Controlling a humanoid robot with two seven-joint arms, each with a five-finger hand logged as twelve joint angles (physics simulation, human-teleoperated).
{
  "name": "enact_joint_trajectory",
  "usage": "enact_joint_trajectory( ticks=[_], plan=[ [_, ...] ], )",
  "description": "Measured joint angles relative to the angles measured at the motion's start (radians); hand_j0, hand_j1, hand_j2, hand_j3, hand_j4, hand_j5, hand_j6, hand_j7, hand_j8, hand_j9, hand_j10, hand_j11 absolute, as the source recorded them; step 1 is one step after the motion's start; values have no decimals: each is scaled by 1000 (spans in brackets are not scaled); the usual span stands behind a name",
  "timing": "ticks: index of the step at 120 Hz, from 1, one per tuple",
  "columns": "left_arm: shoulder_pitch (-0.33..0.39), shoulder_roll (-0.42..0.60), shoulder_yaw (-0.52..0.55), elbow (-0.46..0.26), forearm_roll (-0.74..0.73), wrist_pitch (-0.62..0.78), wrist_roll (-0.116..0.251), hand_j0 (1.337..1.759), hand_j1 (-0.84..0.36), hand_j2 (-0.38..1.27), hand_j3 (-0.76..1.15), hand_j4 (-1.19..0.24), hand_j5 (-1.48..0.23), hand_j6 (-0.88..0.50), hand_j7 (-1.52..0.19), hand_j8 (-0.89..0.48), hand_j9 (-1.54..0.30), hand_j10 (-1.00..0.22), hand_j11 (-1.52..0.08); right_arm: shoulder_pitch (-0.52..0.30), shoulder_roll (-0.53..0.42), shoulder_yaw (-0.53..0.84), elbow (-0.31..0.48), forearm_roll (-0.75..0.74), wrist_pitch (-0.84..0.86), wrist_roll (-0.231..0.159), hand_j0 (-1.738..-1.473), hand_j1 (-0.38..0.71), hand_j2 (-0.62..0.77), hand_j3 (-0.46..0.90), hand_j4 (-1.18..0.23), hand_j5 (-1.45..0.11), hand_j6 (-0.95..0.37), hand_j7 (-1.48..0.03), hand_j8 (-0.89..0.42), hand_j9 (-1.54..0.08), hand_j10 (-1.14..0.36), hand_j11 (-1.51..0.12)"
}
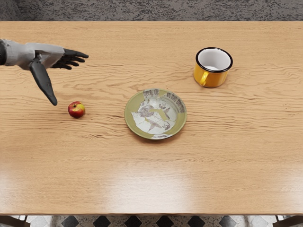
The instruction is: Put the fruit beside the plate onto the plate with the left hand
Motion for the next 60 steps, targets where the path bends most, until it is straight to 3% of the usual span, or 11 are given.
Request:
enact_joint_trajectory(
  ticks=[15,19,29,35,45,60],
  plan=[
    [-3,-3,5,-22,15,0,13,1658,326,5,0,-24,-27,-25,-27,-24,-27,-23,-26,-1,0,0,1,3,1,-5,-1658,-349,0,0,0,0,0,0,0,0,0,0],
    [-15,-11,1,-25,17,0,55,1658,326,5,0,-24,-27,-25,-27,-25,-27,-24,-26,-1,0,0,1,3,1,-6,-1658,-349,0,0,0,0,0,0,0,0,0,0],
    [-64,-38,-5,-31,19,0,224,1658,326,5,0,-24,-27,-25,-27,-25,-27,-23,-26,-1,0,0,1,3,3,-7,-1658,-349,0,0,0,0,0,0,0,0,0,0],
    [-81,-42,-5,-33,23,0,287,1658,326,4,0,-24,-27,-25,-27,-25,-27,-23,-26,-2,0,0,1,3,4,-7,-1658,-349,0,0,0,0,0,0,0,0,0,0],
    [-83,-112,-6,-36,58,0,343,1658,325,5,0,-25,-28,-25,-27,-25,-27,-24,-27,-2,0,0,1,3,5,-7,-1658,-349,0,0,0,0,0,0,0,0,0,0],
    [-57,-152,2,-102,249,46,375,1658,324,5,0,-24,-28,-25,-28,-25,-28,-24,-28,-1,0,0,1,2,2,-8,-1658,-349,0,0,0,0,0,0,0,0,0,0]
  ],
)
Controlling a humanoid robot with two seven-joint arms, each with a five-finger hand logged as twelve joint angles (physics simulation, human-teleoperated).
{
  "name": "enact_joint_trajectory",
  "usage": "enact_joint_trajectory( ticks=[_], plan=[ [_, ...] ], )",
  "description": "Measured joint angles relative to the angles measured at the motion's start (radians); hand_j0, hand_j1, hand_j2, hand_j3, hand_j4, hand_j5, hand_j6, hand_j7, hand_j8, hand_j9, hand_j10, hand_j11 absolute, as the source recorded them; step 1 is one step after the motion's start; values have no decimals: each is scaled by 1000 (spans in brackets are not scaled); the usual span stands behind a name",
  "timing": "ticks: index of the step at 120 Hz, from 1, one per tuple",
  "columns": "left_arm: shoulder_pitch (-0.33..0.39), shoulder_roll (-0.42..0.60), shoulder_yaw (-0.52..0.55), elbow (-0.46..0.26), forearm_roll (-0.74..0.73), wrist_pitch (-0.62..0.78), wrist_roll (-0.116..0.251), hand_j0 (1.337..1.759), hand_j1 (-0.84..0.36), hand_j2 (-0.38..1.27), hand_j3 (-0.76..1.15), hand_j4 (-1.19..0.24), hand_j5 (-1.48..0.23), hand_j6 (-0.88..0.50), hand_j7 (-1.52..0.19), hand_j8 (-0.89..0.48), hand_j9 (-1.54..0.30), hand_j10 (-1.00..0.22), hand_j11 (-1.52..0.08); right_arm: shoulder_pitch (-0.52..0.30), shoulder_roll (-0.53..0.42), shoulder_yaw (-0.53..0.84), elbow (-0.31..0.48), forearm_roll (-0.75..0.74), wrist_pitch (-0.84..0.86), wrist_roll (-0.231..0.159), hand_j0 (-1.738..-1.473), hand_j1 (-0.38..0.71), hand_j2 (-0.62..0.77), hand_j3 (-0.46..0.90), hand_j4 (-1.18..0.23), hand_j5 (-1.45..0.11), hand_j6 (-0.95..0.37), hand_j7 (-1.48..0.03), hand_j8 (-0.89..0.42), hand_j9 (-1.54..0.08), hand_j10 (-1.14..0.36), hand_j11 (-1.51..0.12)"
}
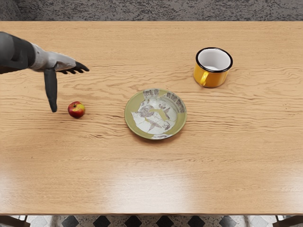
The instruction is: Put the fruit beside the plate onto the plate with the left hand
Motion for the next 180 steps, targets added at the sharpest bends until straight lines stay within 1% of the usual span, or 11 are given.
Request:
enact_joint_trajectory(
  ticks=[7,21,32,45,50,55,68,98,111,136,180],
  plan=[
    [46,-42,4,-26,99,53,6,1658,324,5,0,-25,-28,-26,-28,-26,-28,-24,-28,0,0,0,0,0,-1,0,-1658,-349,0,0,0,0,0,0,0,0,0,0],
    [125,-70,8,-50,259,198,11,1658,323,5,0,-26,-29,-27,-29,-26,-29,-25,-29,0,0,0,0,-1,-2,0,-1658,-349,0,0,0,0,0,0,0,0,0,0],
    [174,-88,9,-57,327,273,13,1658,307,8,0,-40,-47,-41,-47,-41,-47,-39,-47,0,0,0,0,-2,-2,0,-1658,-349,0,0,0,0,0,0,0,0,0,0],
    [198,-117,31,-68,390,329,13,1658,280,13,0,-63,-77,-65,-77,-64,-77,-63,-77,0,0,-1,0,-2,-2,0,-1658,-349,0,0,0,0,0,0,0,0,0,0],
    [222,-122,39,-71,417,358,14,1658,271,15,0,-71,-87,-72,-87,-71,-86,-70,-86,0,0,0,0,-3,-2,0,-1658,-349,0,0,0,0,0,0,0,0,0,0],
    [224,-127,54,-74,437,387,14,1658,257,17,0,-82,-102,-84,-102,-83,-101,-82,-101,0,0,-1,-1,-3,-2,0,-1658,-349,0,0,0,0,0,0,0,0,0,0],
    [227,-132,94,-75,467,442,14,1658,176,31,0,-150,-190,-152,-190,-151,-190,-150,-190,0,0,0,-1,-4,-2,0,-1658,-349,0,0,0,0,0,0,0,0,0,0],
    [231,-132,154,-77,483,475,14,1658,28,57,0,-274,-351,-275,-350,-275,-350,-273,-350,-1,0,0,-1,-4,-2,0,-1658,-349,0,0,0,0,0,0,0,0,0,0],
    [230,-131,191,-77,488,527,14,1658,-17,65,0,-312,-400,-313,-400,-313,-400,-311,-400,-1,0,0,-1,-4,-2,0,-1658,-349,0,0,0,0,0,0,0,0,0,0],
    [238,-133,217,-78,497,564,14,1658,-60,72,0,-346,-446,-347,-446,-347,-446,-346,-445,-4,0,0,-1,-3,-2,0,-1658,-349,0,0,0,0,0,0,0,0,0,0],
    [267,-132,222,-77,523,592,14,1658,-78,76,0,-362,-467,-363,-466,-363,-466,-362,-466,-4,0,-1,-1,-4,-2,0,-1658,-349,0,0,0,0,0,0,0,0,0,0]
  ],
)
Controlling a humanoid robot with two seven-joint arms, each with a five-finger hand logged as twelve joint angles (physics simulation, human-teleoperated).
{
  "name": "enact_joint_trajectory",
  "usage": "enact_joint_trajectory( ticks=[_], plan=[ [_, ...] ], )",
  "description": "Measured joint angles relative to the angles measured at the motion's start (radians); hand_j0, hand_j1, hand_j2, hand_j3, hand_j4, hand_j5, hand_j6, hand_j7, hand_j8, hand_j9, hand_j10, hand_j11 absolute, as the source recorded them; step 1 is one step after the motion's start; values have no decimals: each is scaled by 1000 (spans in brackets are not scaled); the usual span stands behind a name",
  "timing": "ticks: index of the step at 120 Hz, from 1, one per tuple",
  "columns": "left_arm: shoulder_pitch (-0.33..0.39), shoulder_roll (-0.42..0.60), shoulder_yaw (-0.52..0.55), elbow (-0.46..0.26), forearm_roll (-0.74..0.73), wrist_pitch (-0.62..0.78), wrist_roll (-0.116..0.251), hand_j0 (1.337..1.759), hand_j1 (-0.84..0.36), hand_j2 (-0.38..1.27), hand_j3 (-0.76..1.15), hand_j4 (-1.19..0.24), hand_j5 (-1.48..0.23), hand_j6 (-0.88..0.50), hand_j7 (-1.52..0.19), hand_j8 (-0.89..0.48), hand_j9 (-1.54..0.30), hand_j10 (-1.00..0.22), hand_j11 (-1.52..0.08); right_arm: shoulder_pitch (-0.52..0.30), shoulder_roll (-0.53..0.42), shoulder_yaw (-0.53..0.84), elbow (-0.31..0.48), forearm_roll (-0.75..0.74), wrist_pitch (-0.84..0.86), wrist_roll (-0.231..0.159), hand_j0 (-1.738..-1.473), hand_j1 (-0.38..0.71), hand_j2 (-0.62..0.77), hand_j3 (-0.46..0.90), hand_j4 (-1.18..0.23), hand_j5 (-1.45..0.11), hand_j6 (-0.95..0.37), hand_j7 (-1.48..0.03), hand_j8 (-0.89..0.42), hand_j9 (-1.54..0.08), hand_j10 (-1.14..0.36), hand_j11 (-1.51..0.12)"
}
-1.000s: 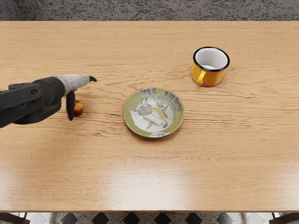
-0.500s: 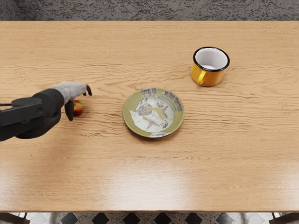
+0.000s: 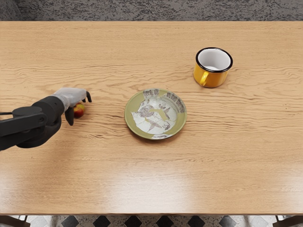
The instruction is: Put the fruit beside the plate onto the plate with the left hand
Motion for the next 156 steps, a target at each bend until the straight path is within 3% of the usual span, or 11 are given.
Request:
enact_joint_trajectory(
  ticks=[103,137,156],
  plan=[
    [14,1,0,3,11,6,0,1658,-273,139,0,-541,-694,-525,-696,-506,-698,-538,-698,0,0,1,0,0,0,0,-1658,-349,0,0,0,0,0,0,0,0,0,0],
    [14,0,-1,4,7,8,0,1651,-290,229,0,-694,-920,-446,-928,-436,-936,-685,-938,0,0,1,0,0,0,0,-1658,-349,0,0,0,0,0,0,0,0,0,0],
    [5,-1,-3,9,-1,4,0,1651,-336,315,0,-678,-996,-392,-989,-389,-986,-719,-987,0,0,1,0,1,0,0,-1658,-349,0,0,0,0,0,0,0,0,0,0]
  ],
)
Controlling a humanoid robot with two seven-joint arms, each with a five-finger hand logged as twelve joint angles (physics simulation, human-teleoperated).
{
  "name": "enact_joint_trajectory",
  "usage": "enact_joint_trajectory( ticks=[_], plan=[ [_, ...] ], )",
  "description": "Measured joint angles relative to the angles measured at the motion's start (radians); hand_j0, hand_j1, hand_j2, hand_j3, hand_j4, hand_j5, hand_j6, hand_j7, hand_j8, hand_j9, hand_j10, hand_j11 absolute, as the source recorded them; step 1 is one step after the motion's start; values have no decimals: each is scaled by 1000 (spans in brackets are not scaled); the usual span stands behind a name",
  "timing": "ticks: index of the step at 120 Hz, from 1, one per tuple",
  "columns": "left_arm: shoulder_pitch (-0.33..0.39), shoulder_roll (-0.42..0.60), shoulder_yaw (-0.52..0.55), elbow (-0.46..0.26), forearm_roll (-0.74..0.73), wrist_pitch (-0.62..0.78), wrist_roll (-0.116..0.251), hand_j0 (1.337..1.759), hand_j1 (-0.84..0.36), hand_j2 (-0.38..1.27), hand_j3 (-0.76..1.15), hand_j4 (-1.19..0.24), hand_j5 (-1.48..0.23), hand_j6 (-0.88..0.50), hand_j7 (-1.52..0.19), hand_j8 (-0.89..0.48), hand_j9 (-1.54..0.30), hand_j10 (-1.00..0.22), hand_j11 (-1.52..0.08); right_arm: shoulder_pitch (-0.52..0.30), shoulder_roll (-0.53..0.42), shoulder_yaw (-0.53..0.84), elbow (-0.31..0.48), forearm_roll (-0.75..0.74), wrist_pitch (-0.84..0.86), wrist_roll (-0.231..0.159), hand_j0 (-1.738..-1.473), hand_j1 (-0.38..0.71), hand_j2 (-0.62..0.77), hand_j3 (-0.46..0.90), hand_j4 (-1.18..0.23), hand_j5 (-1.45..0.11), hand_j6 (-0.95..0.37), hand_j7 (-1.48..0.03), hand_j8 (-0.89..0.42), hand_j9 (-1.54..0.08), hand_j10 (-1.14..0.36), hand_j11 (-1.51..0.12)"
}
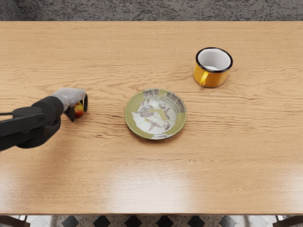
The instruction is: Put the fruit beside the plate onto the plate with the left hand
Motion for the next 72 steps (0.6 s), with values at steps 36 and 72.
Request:
enact_joint_trajectory(
  ticks=[36,72],
  plan=[
    [-121,-98,-11,0,-54,-32,0,1650,-344,339,0,-659,-1062,-365,-1017,-377,-1003,-722,-1005,1,0,0,0,0,0,0,-1658,-349,0,0,0,0,0,0,0,0,0,0],
    [-189,-271,-14,-6,-65,-37,0,1650,-351,354,0,-656,-1069,-369,-1007,-378,-993,-730,-995,2,0,0,0,2,0,0,-1658,-349,0,0,0,0,0,0,0,0,0,0]
  ],
)
